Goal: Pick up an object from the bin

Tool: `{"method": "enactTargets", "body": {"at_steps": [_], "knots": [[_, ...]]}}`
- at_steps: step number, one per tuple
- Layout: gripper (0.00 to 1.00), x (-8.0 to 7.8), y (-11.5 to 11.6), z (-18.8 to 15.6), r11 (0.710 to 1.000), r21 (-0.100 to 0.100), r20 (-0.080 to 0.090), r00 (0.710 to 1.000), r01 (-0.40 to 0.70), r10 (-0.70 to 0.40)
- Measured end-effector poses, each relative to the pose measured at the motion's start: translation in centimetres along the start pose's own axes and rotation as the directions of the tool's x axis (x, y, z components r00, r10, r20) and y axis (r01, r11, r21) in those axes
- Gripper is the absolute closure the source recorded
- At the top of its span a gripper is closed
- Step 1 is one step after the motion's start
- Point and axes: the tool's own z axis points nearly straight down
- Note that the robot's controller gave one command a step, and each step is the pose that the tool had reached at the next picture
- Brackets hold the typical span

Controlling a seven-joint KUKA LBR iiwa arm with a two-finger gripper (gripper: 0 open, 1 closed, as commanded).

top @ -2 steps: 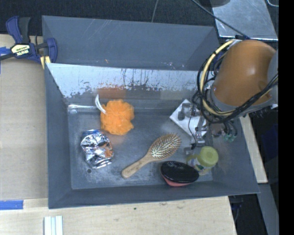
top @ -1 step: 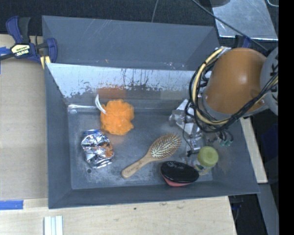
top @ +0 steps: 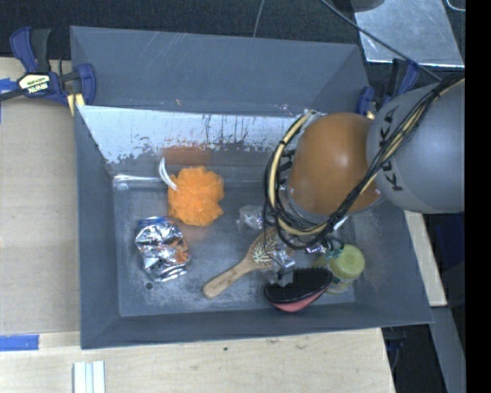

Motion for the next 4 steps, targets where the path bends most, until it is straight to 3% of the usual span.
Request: {"method": "enactTargets", "body": {"at_steps": [1, 2, 3, 4], "knots": [[0.0, -6.68, -5.79, 0.54, 0.999, 0.003, 0.006, 0.999, 0.032, -0.032], [1.0, -6.6, -5.67, 0.39, 1.0, 0.002, 0.005, 0.999, 0.031, -0.031], [0.0, -6.59, -5.61, 0.49, 1.0, 0.001, 0.005, 0.999, 0.031, -0.031], [1.0, -6.58, -5.67, 0.43, 1.0, 0.002, 0.005, 1.0, 0.031, -0.031]]}}
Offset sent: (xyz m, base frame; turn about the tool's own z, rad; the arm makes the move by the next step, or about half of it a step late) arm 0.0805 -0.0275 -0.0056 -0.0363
